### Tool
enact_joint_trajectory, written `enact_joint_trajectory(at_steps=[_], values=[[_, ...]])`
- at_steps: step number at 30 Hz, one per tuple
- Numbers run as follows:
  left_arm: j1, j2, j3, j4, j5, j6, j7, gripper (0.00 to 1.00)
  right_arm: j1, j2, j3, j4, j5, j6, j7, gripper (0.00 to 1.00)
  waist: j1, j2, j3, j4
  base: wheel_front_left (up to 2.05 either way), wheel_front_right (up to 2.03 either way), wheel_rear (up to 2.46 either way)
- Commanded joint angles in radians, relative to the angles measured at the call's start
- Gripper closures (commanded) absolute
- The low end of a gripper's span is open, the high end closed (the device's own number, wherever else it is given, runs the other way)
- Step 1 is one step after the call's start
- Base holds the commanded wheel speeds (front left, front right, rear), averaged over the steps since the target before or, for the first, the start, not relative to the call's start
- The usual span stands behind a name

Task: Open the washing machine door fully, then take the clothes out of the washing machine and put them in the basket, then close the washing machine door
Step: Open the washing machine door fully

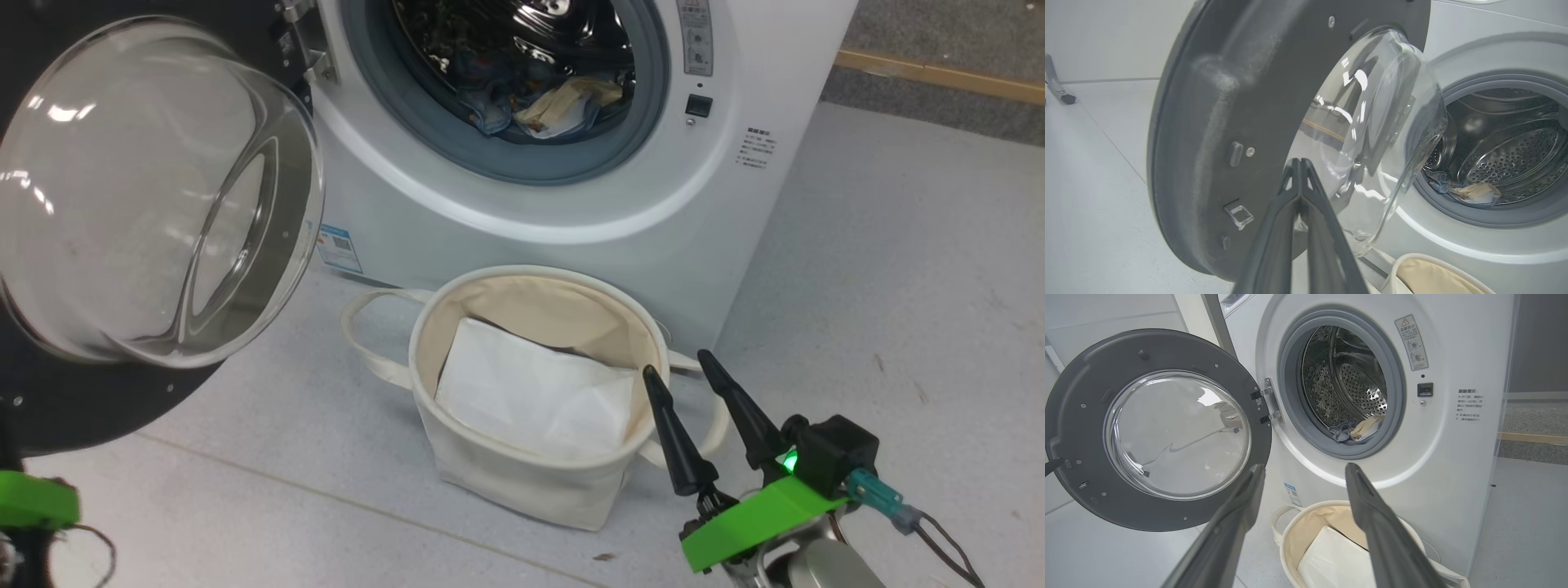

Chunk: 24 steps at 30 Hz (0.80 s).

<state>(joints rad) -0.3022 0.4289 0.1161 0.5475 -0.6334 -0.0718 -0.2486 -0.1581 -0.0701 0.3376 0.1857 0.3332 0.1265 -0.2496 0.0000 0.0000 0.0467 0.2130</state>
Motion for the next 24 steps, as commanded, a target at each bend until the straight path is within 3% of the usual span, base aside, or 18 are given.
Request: enact_joint_trajectory(at_steps=[1,3,5,14,24], values=[[-0.014,0.035,0.029,-0.046,0.007,-0.003,-0.01,1.0,-0.027,0.013,0.02,-0.028,0.004,0.004,-0.012,0.0,0.0,0.0,-0.006,0.006,0.0,0.0,0.0],[0.011,0.016,0.017,-0.099,0.006,0.001,-0.003,1.0,-0.026,0.014,0.022,-0.025,0.005,0.004,-0.012,0.0,0.0,0.0,-0.01,0.008,0.0,0.0,0.0],[0.032,-0.005,0.019,-0.159,-0.005,0.006,-0.001,0.0,-0.025,0.015,0.024,-0.024,0.008,0.004,-0.012,0.0,0.0,0.0,-0.014,0.01,0.0,0.0,0.0],[0.115,-0.042,-0.039,-0.368,0.005,0.024,0.054,0.0,-0.029,0.018,0.027,-0.026,0.013,0.004,-0.012,0.0,0.0,0.0,-0.018,-0.011,0.0,0.0,0.0],[0.157,-0.094,-0.121,-0.495,-0.026,-0.007,0.09,0.0,-0.045,0.019,0.012,-0.029,0.011,0.004,-0.012,0.0,0.0,0.0,0.003,-0.132,0.0,0.0,0.0]])
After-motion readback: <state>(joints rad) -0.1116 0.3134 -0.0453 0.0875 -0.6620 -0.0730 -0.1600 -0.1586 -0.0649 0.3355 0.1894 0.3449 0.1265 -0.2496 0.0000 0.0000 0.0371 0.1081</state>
